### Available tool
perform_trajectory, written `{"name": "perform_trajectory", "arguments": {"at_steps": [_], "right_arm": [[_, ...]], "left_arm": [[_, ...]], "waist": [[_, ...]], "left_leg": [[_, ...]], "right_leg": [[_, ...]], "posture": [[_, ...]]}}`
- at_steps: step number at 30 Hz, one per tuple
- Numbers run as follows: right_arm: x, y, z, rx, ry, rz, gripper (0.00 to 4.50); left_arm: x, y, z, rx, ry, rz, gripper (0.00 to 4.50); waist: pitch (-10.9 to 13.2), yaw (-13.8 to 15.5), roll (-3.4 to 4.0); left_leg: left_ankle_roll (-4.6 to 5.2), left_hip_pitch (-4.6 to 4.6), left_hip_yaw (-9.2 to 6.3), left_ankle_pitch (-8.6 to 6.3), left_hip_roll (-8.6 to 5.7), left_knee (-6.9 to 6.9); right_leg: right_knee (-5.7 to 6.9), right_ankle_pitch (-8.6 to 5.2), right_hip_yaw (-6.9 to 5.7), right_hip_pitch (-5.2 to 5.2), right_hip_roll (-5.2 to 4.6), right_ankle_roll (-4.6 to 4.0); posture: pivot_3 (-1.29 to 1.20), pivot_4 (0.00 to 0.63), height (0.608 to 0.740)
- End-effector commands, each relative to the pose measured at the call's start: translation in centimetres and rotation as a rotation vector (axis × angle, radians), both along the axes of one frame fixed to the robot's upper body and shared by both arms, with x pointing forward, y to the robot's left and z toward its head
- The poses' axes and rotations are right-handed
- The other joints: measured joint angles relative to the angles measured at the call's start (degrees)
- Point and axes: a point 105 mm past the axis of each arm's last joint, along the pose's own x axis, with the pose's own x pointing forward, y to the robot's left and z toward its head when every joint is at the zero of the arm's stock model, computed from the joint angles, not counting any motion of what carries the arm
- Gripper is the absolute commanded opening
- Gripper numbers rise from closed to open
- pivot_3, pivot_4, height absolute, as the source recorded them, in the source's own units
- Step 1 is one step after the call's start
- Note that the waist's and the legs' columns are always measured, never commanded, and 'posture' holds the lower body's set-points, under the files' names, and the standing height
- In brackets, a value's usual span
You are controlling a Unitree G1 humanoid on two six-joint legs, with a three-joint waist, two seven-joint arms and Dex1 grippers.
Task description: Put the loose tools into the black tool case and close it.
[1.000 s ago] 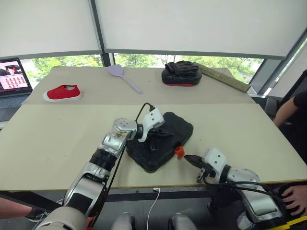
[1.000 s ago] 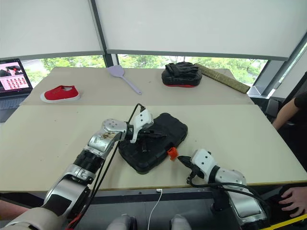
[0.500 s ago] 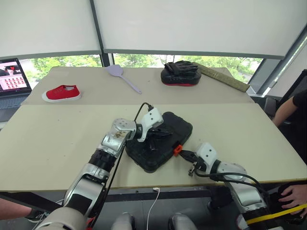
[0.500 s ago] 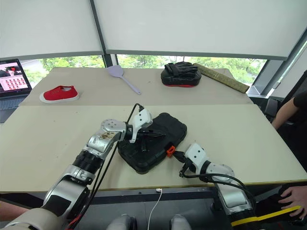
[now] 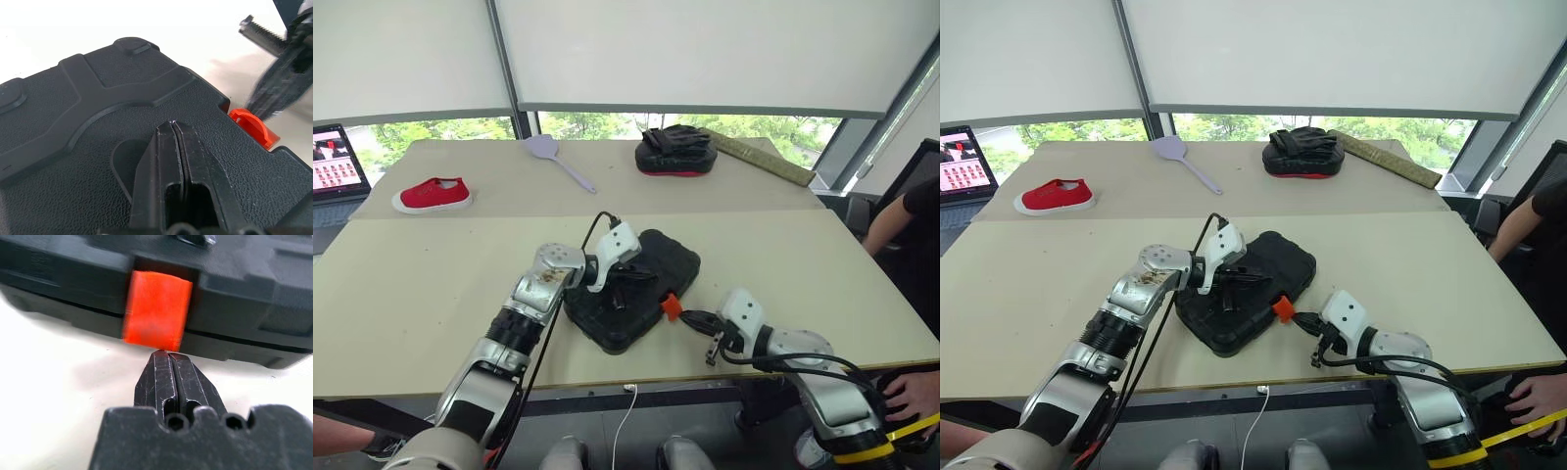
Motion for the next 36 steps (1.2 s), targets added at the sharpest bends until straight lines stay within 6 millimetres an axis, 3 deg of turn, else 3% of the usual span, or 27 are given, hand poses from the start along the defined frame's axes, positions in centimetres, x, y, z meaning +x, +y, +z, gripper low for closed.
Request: {"name": "perform_trajectory", "arguments": {"at_steps": [1, 14, 20, 31, 36], "right_arm": [[-0.4, 0.4, 2.2, 0.026, -0.063, 0.036, 0.0], [-1.0, 0.2, 3.0, 0.033, -0.04, 0.023, 0.0], [0.1, 0.5, 1.2, -0.044, -0.011, 0.022, 0.0], [2.9, 2.9, 1.3, 0.044, -0.069, 0.01, 0.0], [3.3, 3.7, 2.3, 0.076, -0.097, 0.01, 0.0]], "left_arm": [[-1.3, 1.2, -5.5, 0.115, 0.192, 0.04, 0.05], [-1.1, 1.5, -5.3, 0.113, 0.189, 0.047, 0.05], [-1.2, 1.3, -5.3, 0.114, 0.188, 0.042, 0.05], [-1.4, 1.6, -5.5, 0.111, 0.2, 0.058, 0.05], [-2.0, 1.9, -6.1, 0.13, 0.221, 0.056, 0.05]], "waist": [[0.0, 0.1, 0.01], [-0.4, 0.4, -0.08], [-0.4, 0.4, -0.1], [-0.5, 0.1, -0.21], [-0.5, -0.1, -0.21]], "left_leg": [[0.0, 0.05, 0.01, 0.0, -0.04, -0.07], [-0.01, 0.08, 0.05, 0.0, -0.05, -0.2], [-0.01, 0.08, 0.06, 0.0, -0.05, -0.21], [-0.01, 0.14, 0.03, 0.0, -0.04, -0.27], [-0.01, 0.13, 0.06, 0.0, -0.04, -0.31]], "right_leg": [[-0.01, -0.02, 0.04, 0.01, 0.0, -0.03], [-0.08, -0.2, 0.11, -0.03, 0.0, -0.32], [-0.1, -0.21, 0.11, -0.03, 0.0, -0.33], [-0.06, -0.18, 0.21, -0.12, 0.09, -0.41], [-0.06, -0.17, 0.28, -0.17, 0.1, -0.41]], "posture": [[0.0, 0.15, 0.74], [0.0, 0.15, 0.74], [0.0, 0.15, 0.74], [0.0, 0.15, 0.74], [0.0, 0.15, 0.74]]}}
